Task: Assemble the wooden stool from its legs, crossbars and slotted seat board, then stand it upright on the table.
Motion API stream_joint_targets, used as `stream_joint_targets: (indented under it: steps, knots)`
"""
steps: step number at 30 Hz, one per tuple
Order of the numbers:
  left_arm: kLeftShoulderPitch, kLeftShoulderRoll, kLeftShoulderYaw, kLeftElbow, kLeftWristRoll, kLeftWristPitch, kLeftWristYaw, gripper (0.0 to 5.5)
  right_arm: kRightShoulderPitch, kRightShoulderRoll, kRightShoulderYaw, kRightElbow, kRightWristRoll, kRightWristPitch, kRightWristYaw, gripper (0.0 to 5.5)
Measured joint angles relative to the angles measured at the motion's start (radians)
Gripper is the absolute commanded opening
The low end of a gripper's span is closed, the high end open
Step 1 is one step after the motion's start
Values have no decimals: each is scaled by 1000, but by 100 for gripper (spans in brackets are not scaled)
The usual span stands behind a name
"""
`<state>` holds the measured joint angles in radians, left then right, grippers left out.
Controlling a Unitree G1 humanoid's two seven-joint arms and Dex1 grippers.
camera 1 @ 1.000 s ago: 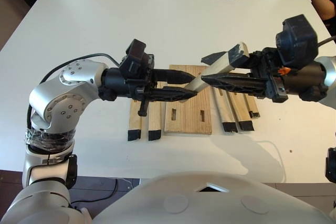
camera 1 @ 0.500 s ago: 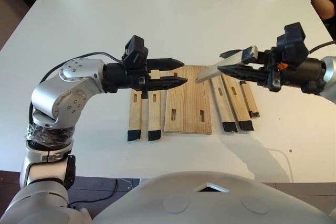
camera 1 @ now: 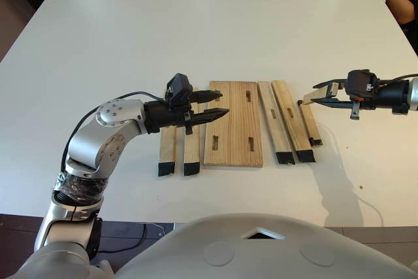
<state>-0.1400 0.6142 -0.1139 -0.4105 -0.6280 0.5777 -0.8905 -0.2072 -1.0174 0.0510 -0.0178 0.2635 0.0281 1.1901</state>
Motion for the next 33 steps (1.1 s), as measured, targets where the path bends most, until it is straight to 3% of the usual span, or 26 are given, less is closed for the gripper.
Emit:
stream_joint_targets:
  steps: [9, 20, 29, 33]
  knots:
    - [26, -7, -13, -30, 2, 0, 3, 230, 26, 69, 6, -40, -3, -22, 6, 130]
    - [42, -6, -16, -64, 1, 16, 2, 230, 100, 43, 22, -38, 49, 22, 98, 130]
    - [45, -6, -20, -73, 2, 20, 3, 230, 49, 40, 41, -24, 55, 94, 164, 130]
    - [48, -10, -38, -77, 3, 21, 14, 230, -34, 39, 109, -6, 48, 153, 222, 130]
